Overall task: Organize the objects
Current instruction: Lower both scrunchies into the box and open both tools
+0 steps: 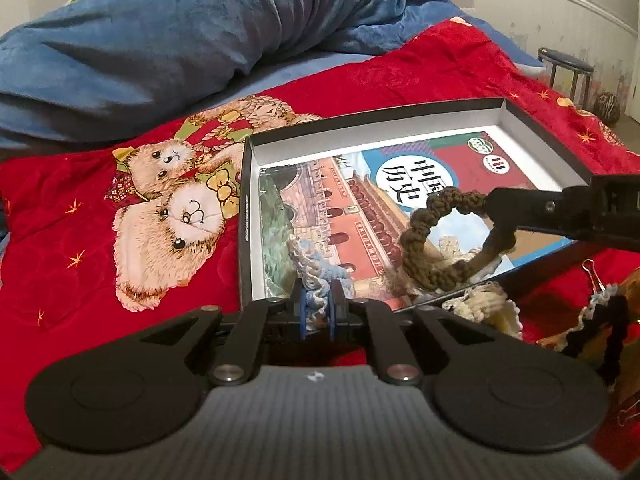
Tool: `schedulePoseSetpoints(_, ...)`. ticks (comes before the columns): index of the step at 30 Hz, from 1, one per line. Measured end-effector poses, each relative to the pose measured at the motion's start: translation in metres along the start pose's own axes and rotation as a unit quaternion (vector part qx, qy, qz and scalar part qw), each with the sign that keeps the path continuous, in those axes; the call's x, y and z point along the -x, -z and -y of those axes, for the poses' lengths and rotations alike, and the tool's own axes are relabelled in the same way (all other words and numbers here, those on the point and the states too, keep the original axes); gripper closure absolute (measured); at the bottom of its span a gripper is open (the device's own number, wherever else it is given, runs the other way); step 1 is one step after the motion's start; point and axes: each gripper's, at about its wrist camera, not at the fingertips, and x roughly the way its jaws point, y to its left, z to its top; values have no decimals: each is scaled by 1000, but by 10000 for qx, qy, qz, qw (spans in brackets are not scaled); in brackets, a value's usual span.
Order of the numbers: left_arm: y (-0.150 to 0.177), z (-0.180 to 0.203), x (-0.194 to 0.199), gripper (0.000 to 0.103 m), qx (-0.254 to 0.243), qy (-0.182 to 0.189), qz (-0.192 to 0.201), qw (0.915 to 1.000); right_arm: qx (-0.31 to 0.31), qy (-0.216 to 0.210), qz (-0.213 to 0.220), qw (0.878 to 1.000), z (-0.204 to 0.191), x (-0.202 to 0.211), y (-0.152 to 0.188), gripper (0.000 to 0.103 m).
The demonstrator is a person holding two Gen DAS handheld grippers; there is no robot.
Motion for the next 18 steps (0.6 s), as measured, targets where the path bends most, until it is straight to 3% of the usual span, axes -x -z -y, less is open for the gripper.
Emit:
schedulePoseSetpoints(14, -3, -9, 1, 85, 160, 84, -138, 9997, -17, -22, -171, 9998, -5, -8, 5, 88)
schedulePoseSetpoints(18, -3, -11, -2, 81, 131, 19, -172, 9998, -53, 38, -206, 9998, -3, -8, 6, 83)
